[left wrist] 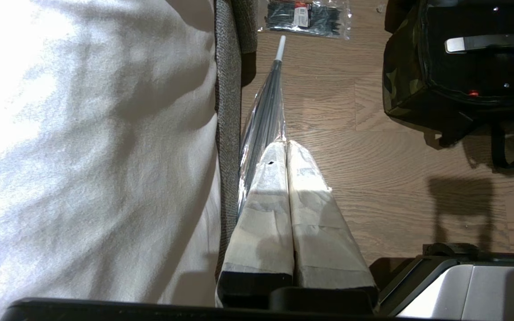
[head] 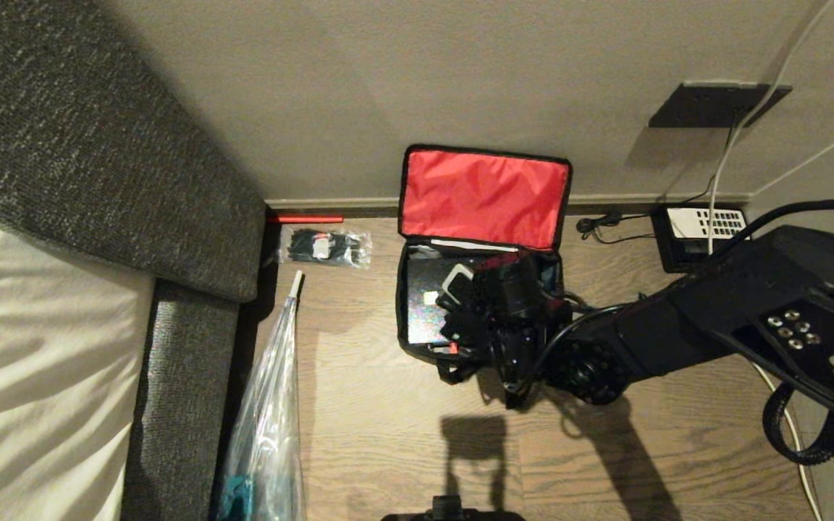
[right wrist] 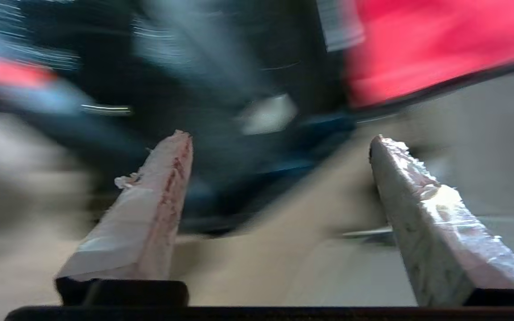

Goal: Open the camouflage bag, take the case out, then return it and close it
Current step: Grip the handle

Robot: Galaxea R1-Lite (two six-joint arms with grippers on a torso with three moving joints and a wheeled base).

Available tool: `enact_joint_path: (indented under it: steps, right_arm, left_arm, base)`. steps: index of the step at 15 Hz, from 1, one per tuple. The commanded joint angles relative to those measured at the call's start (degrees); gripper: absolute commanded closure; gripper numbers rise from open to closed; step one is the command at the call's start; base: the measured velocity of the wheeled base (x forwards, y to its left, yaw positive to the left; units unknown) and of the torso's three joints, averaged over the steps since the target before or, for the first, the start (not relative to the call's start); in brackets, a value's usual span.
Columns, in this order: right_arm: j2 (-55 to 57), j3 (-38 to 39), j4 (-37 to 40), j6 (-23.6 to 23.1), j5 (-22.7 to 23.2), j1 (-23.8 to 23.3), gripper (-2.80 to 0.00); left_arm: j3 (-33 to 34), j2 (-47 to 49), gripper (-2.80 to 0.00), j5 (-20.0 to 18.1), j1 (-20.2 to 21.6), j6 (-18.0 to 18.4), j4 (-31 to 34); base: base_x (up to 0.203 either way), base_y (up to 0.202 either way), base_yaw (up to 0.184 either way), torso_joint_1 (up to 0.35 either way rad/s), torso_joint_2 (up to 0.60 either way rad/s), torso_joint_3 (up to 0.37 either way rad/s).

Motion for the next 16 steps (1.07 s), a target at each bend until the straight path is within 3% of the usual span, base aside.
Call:
enact_joint_path:
  steps: [1,5,7,10,13,16]
  right_arm:
    - [3.36,2.79,-23.49,-32.53,-5.31,0.35,-2.8]
    - [12.1,5.37,-41.43,-47.15,-9.02,2.07,-2.8]
    - [14.82,3.35,-42.37,-47.74,-13.37,2.15,-2.8]
    - [19.47,-2.92,-45.29,-46.63,-14.88,2.16,-2.8]
    - [22.03,-8.02,-45.22,-44.18,-14.33,2.07,-2.8]
    - [24.41,-10.98,-45.17,-42.45,-9.71,0.96,-2.8]
  left_arm:
    - [0.09,-0.11,0.0,0.01,0.03,0.01,-0.01]
    - [0.09,-0.11,0.0,0.01,0.0,0.01,-0.01]
    - [0.1,-0.11,0.0,0.01,0.0,0.01,-0.01]
    - [0.09,-0.11,0.0,0.01,0.04,0.01,-0.01]
    - [0.09,-0.11,0.0,0.01,0.02,0.01,-0.01]
    - [0.09,-0.11,0.0,0.01,0.06,0.01,-0.01]
  base:
    - [0.0,0.0,0.0,0.0,0.0,0.0]
    - [0.0,0.0,0.0,0.0,0.0,0.0]
    - [0.0,0.0,0.0,0.0,0.0,0.0]
    - [0.0,0.0,0.0,0.0,0.0,0.0]
    - [0.0,0.0,0.0,0.0,0.0,0.0]
    - [0.0,0.0,0.0,0.0,0.0,0.0]
